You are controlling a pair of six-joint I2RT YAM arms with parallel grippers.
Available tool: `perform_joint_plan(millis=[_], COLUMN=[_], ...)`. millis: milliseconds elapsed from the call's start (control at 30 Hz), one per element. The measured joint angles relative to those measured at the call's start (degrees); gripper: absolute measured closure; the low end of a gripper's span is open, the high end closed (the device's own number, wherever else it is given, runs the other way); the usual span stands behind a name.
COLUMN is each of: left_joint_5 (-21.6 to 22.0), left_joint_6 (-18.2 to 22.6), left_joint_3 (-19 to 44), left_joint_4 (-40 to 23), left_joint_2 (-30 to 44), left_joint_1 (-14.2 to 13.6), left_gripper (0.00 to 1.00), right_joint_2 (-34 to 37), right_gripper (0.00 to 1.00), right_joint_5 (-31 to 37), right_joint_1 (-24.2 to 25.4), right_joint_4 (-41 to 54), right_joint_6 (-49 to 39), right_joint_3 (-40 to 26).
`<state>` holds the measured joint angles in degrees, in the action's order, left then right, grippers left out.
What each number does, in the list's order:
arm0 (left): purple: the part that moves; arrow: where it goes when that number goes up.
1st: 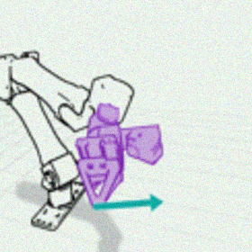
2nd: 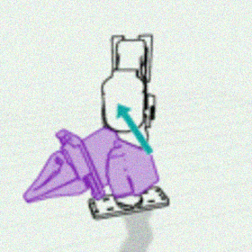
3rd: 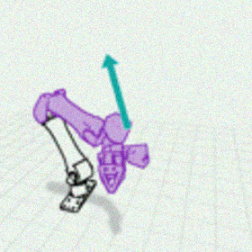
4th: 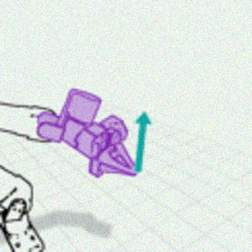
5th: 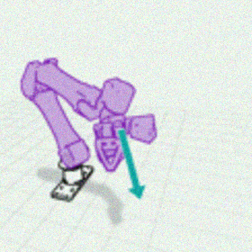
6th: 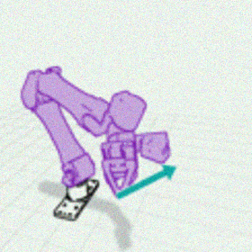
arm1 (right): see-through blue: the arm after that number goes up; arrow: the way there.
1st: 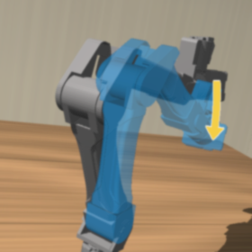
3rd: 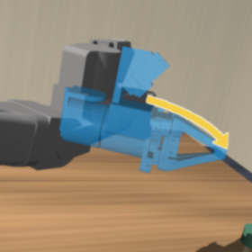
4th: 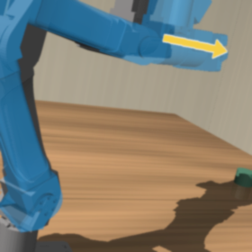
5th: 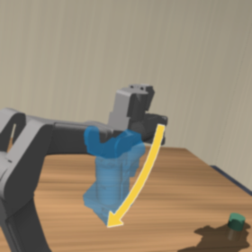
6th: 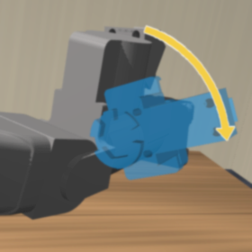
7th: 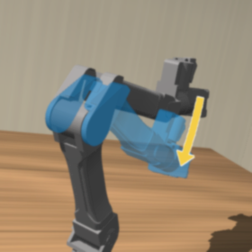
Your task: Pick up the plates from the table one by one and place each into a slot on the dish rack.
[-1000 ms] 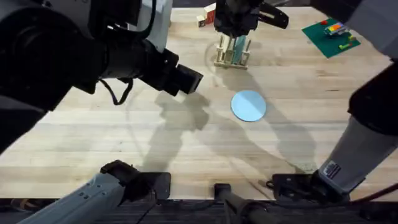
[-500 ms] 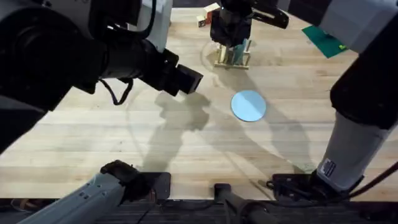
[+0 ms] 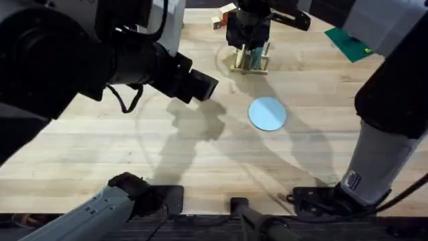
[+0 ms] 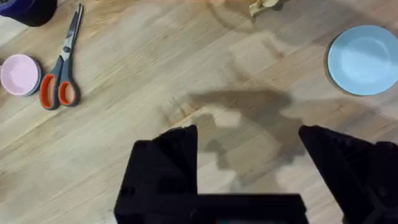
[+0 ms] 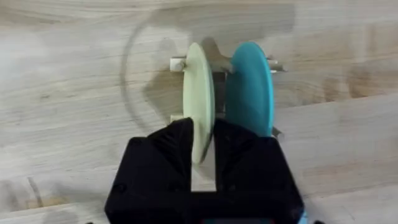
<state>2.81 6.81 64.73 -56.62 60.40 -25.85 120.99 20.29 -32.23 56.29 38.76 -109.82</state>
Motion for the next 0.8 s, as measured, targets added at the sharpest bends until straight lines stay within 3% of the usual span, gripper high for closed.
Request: perform_joint_plan(millis=[233, 300, 433, 667, 800], left_joint_5=[0.0, 0.0, 0.0, 0.0, 0.0], left_joint_6=[0.0, 0.0, 0.0, 0.0, 0.0], left_joint_3=[0.0, 0.0, 0.0, 0.0, 0.0], left_joint_4=[0.0, 0.0, 0.0, 0.0, 0.0], left_joint_2=[0.0, 0.0, 0.0, 0.0, 0.0], left_joint_1=[0.0, 0.0, 0.0, 0.0, 0.0], left_gripper=[0.006, 0.006, 0.007, 0.006, 0.007], right_joint_2=[0.0, 0.0, -0.9, -7.5, -11.2], right_gripper=[0.767, 0.701, 0.696, 0.667, 0.567], right_joint_5=[0.0, 0.0, 0.0, 0.0, 0.0], right_joint_1=[0.0, 0.0, 0.0, 0.0, 0.0], right_joint_4=[0.0, 1.2, 3.5, 8.8, 13.1], right_joint_6=[0.0, 0.0, 0.0, -1.6, -2.8], right_joint_3=[0.0, -0.5, -2.8, -9.1, -12.1])
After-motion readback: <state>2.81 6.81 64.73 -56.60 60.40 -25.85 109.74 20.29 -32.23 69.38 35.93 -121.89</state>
